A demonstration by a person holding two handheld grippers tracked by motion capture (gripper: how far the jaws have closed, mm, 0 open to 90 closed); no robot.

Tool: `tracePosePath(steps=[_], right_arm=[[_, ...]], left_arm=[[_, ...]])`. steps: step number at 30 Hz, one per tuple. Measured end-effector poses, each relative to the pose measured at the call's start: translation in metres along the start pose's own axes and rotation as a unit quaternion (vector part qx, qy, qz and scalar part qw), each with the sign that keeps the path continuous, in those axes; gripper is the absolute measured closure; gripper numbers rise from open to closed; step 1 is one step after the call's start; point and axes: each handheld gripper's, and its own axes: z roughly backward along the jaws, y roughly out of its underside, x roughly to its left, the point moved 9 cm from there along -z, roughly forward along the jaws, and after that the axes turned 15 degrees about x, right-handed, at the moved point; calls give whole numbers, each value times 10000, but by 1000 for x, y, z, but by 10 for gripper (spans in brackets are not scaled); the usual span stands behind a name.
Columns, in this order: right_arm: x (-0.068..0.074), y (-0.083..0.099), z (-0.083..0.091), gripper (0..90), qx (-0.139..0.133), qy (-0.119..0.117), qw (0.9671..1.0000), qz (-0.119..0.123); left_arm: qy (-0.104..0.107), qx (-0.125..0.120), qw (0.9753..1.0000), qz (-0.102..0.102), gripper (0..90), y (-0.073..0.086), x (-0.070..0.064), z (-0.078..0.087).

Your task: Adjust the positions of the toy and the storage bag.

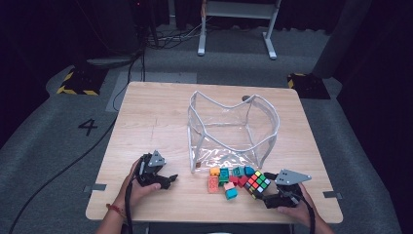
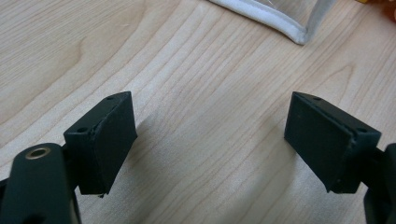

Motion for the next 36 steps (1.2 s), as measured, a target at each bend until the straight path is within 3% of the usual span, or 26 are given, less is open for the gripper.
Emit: tracePosePath(steps=[3, 5, 6, 7, 8, 10, 14, 17, 25, 36], right_arm=[[-3, 0, -6, 176, -135, -75, 9993, -326], [-3, 0, -9, 185, -120, -102, 9994, -312], [-1, 0, -11, 252, -81, -105, 9998, -163], [-1, 0, -11, 252, -81, -105, 9998, -163], [-1, -2, -10, 306, -144, 27, 9998, -98], [-2, 0, -9, 331, -117, 67, 9999, -104], [-5, 0, -7, 335, -172, 8, 9996, -205], [-8, 3, -5, 337, -67, 54, 9999, -73], [-12, 8, 8, 337, -126, -226, 9997, -17], [-31, 14, 26, 337, -140, -160, 9998, -43]], left_arm=[[13, 11, 10000, 22, 162, 0, 0, 0], [12, 15, 10000, 20, 160, 0, 0, 0], [1, 21, 10000, 20, 159, 0, 0, 0], [1, 21, 10000, 20, 158, 0, 0, 0], [-13, 22, 10000, 25, 157, 0, 0, 0], [-13, 22, 10000, 25, 157, 0, 0, 0], [13, 13, 10000, 22, 156, 0, 0, 0], [-4, 18, 10000, 23, 156, 0, 0, 0], [10, 17, 10000, 19, 151, 0, 0, -1], [8, 19, 10000, 18, 151, 0, 0, -1]])
